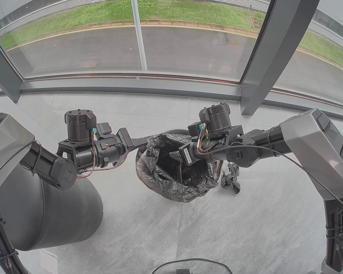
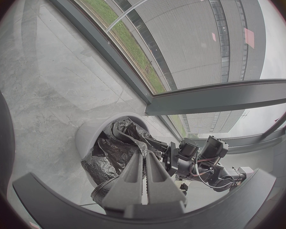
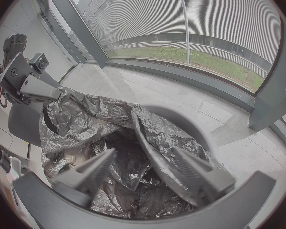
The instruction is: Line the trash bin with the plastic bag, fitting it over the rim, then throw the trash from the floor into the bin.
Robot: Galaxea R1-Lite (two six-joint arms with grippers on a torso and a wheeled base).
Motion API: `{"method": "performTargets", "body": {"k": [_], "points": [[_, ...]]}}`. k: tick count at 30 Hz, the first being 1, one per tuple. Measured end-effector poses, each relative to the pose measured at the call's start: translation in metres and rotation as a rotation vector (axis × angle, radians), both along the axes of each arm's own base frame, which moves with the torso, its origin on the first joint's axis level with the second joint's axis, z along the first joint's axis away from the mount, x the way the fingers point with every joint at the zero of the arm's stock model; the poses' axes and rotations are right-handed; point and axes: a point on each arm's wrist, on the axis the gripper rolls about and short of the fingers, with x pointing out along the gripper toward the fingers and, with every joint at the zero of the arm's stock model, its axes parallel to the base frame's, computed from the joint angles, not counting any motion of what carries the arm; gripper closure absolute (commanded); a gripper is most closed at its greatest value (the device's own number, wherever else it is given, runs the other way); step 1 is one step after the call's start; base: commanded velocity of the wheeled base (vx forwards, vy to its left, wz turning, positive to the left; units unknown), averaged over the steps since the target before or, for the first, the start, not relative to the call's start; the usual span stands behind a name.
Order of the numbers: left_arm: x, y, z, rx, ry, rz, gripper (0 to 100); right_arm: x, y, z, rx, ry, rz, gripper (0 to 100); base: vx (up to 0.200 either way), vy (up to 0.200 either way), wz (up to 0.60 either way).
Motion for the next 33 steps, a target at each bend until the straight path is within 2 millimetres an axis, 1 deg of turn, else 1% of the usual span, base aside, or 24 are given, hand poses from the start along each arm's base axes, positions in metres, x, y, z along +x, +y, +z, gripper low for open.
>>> {"method": "performTargets", "body": {"k": [5,9,16,24,33], "points": [[0.000,0.000,0.000,0.001,0.000,0.002,100,0.002,-0.001,0.000,0.001,0.001,-0.012,100,0.000,0.000,0.00],[-0.001,0.002,-0.002,0.015,-0.003,0.008,100,0.010,-0.009,0.006,0.005,-0.026,-0.051,100,0.000,0.000,0.00],[-0.002,0.006,-0.006,0.127,-0.084,0.038,100,0.024,-0.020,0.013,0.021,-0.058,-0.090,100,0.000,0.000,0.00],[0.000,0.007,-0.011,0.231,-0.146,0.087,100,0.032,-0.021,0.013,0.036,-0.080,-0.103,100,0.000,0.000,0.00],[0.004,0.004,-0.015,0.241,-0.145,0.090,100,0.042,-0.023,0.018,0.044,-0.119,-0.144,100,0.000,0.000,0.00]]}}
